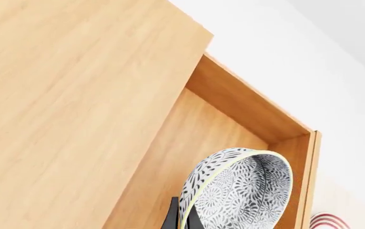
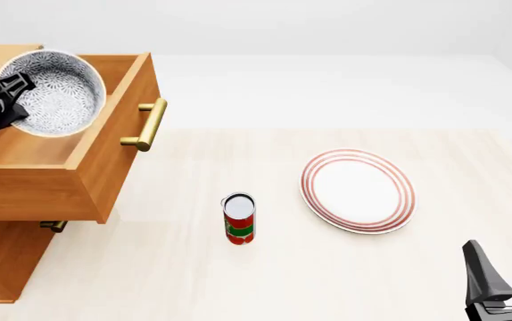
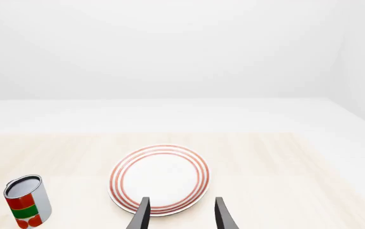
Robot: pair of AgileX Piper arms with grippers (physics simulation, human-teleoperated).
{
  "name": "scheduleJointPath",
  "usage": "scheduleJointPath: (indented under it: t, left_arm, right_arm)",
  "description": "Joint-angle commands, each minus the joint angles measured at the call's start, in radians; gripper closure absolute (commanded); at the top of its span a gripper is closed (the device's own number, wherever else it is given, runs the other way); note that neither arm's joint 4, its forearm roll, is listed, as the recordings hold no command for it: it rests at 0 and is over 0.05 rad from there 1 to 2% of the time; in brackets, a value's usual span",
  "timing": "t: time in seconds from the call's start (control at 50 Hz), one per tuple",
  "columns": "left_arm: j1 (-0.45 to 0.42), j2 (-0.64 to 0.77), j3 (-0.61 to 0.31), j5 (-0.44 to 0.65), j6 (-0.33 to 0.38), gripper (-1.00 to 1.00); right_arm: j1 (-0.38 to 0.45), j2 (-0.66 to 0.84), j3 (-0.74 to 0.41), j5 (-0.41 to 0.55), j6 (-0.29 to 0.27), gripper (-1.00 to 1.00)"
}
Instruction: Put the bowl in the top drawer of the cabinet.
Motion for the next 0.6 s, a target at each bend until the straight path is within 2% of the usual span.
scheduleJointPath:
  t: [0.02,0.6]
  left_arm:
    - [0.0,0.002,0.007,-0.011,0.006,1.0]
    - [0.006,0.02,0.026,-0.033,0.012,1.0]
  right_arm:
    - [0.0,0.0,0.0,0.0,0.0,-1.0]
    - [0.0,0.0,0.0,0.0,0.0,-1.0]
